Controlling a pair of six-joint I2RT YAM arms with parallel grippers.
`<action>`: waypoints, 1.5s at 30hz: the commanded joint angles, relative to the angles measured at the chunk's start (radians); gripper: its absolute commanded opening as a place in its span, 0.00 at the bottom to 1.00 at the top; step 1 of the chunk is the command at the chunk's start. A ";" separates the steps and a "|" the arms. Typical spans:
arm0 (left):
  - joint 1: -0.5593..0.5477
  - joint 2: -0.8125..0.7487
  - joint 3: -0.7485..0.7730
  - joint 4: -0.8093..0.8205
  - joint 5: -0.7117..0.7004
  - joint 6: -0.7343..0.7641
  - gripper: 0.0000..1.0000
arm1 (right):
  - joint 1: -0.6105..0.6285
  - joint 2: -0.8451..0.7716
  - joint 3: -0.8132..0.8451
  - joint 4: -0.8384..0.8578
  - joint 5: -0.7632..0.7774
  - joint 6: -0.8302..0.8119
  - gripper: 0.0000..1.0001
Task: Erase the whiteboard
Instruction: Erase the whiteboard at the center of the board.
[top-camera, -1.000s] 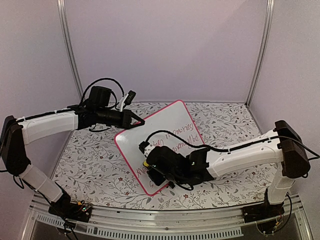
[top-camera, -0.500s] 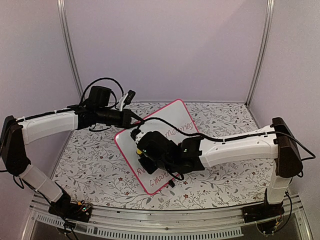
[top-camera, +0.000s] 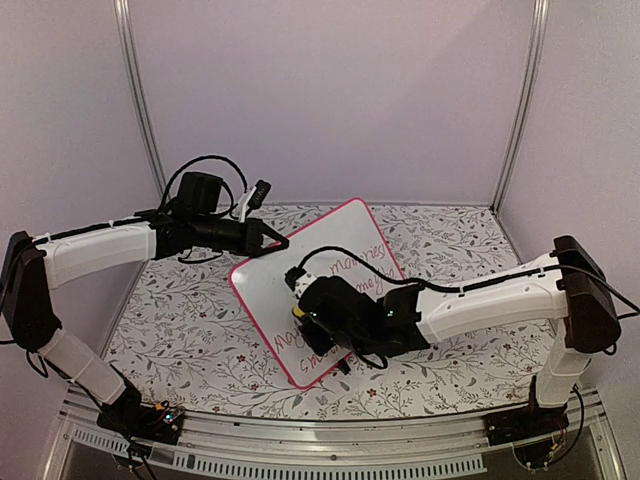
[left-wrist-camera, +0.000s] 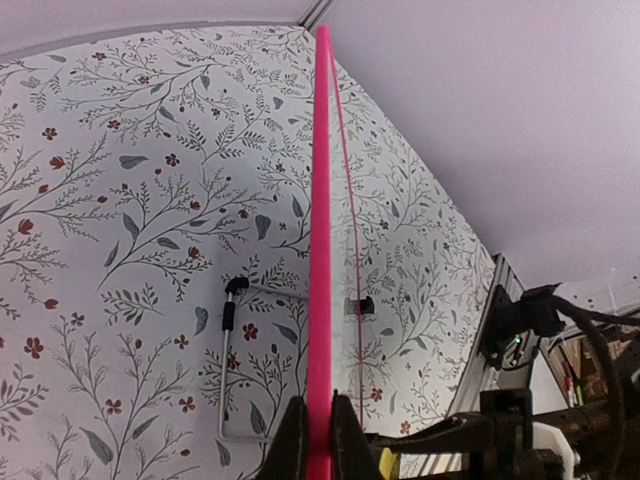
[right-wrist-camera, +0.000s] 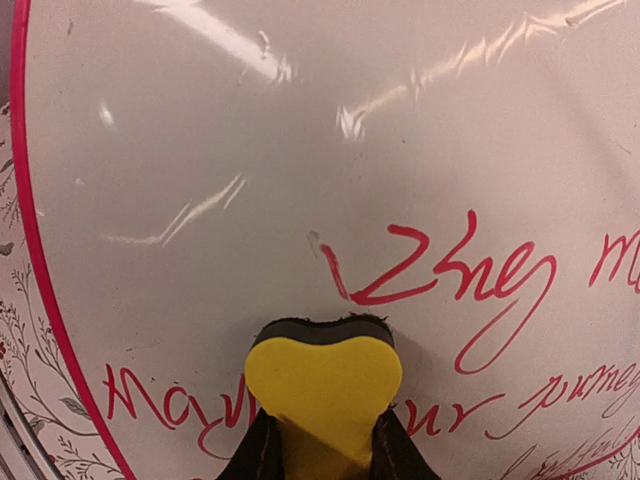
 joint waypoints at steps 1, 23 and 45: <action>-0.035 0.011 -0.013 0.010 -0.016 0.042 0.00 | -0.034 -0.003 -0.093 -0.074 0.006 0.071 0.24; -0.043 0.010 -0.013 0.008 -0.020 0.045 0.00 | -0.094 0.037 0.035 -0.030 0.007 -0.003 0.25; -0.052 0.014 -0.016 0.010 -0.034 0.051 0.00 | -0.085 0.030 0.108 0.004 0.028 -0.052 0.25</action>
